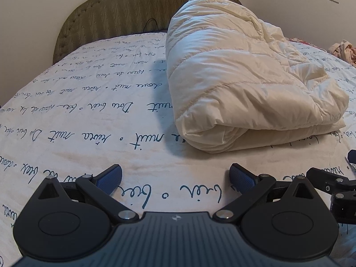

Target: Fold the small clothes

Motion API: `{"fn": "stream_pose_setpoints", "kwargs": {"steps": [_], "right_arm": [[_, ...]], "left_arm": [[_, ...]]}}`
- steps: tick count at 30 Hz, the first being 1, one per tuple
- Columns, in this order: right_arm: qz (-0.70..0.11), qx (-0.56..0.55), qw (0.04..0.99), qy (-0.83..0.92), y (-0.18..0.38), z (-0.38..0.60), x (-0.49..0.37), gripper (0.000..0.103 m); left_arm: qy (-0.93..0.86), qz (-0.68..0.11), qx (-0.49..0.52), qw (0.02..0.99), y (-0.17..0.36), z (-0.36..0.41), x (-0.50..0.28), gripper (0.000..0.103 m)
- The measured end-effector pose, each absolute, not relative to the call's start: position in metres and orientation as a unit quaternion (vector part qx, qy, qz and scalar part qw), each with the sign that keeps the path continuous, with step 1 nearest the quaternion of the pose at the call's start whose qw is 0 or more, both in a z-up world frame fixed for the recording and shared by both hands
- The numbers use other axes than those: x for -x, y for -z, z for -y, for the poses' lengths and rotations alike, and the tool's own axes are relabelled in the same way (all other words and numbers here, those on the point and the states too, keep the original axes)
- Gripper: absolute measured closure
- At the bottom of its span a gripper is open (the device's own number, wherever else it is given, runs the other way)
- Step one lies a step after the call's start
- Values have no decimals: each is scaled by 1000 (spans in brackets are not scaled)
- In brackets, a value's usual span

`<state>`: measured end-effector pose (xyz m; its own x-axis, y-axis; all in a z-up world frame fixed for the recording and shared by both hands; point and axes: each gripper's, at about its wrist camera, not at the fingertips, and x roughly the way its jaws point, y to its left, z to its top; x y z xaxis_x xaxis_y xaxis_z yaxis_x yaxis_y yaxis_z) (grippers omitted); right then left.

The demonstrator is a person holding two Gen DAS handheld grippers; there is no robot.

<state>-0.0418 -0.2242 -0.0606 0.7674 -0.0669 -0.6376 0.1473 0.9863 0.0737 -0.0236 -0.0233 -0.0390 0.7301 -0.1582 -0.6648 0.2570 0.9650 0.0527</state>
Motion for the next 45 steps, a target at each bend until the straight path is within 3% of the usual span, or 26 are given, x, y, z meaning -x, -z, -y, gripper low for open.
{"fn": "stream_pose_setpoints", "kwargs": {"steps": [45], "right_arm": [[-323, -42, 942, 78, 76, 222, 45, 0]], "left_arm": [[116, -333, -65, 934, 52, 21, 26, 0]]}}
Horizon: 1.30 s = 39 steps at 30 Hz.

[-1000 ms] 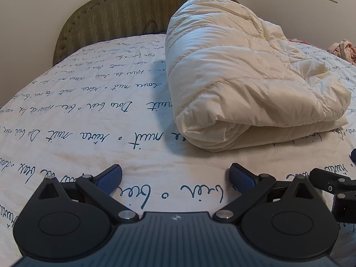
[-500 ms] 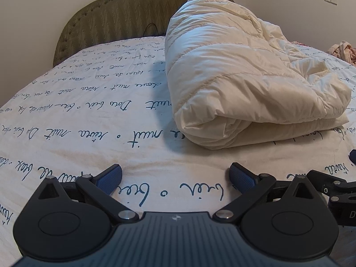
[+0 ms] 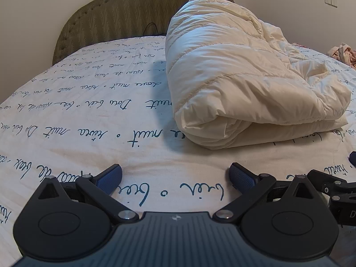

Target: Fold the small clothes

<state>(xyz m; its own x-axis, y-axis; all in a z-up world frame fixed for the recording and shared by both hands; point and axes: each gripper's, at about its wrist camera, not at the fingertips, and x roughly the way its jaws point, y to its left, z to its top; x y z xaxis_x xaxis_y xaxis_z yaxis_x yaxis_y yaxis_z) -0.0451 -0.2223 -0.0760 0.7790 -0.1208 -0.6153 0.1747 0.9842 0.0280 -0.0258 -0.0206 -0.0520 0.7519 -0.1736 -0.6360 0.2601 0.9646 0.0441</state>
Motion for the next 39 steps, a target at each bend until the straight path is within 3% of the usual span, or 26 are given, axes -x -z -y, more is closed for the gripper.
{"fn": "stream_pose_setpoints", "kwargs": {"steps": [39], "right_arm": [[-331, -45, 939, 81, 78, 222, 41, 0]], "left_arm": [[117, -331, -61, 934, 52, 20, 26, 0]]}}
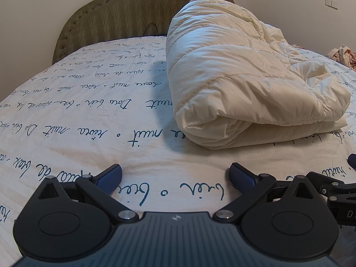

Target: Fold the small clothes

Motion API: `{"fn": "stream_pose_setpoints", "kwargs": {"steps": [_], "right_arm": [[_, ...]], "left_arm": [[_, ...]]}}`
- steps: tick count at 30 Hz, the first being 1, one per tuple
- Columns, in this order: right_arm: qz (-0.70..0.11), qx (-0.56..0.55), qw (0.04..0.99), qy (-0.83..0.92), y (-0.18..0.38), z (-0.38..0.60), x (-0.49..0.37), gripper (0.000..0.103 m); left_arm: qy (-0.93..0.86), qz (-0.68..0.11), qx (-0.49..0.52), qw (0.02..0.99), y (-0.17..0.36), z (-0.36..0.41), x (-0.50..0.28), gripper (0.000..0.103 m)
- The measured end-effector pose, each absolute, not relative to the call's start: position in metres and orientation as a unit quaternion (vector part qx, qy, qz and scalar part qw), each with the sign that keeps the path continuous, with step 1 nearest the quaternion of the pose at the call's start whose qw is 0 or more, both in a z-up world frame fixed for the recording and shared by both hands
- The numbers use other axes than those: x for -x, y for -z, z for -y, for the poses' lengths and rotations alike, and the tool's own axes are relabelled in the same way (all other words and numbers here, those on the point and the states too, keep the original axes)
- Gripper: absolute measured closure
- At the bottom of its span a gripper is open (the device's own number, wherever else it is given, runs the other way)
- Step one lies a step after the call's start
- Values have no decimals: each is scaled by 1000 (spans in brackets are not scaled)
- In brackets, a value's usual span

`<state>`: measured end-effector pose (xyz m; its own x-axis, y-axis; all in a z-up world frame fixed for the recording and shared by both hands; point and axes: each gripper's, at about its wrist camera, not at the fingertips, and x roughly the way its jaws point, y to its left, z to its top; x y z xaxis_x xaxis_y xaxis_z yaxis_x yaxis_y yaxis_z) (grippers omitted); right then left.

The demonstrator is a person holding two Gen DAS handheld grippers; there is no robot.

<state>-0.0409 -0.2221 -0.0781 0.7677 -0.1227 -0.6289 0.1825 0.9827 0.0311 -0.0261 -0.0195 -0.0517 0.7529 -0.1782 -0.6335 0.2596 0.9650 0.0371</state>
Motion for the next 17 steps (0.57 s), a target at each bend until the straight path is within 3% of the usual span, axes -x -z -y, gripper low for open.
{"fn": "stream_pose_setpoints", "kwargs": {"steps": [17], "right_arm": [[-332, -54, 938, 78, 79, 224, 41, 0]], "left_arm": [[121, -320, -49, 938, 48, 15, 29, 0]]}}
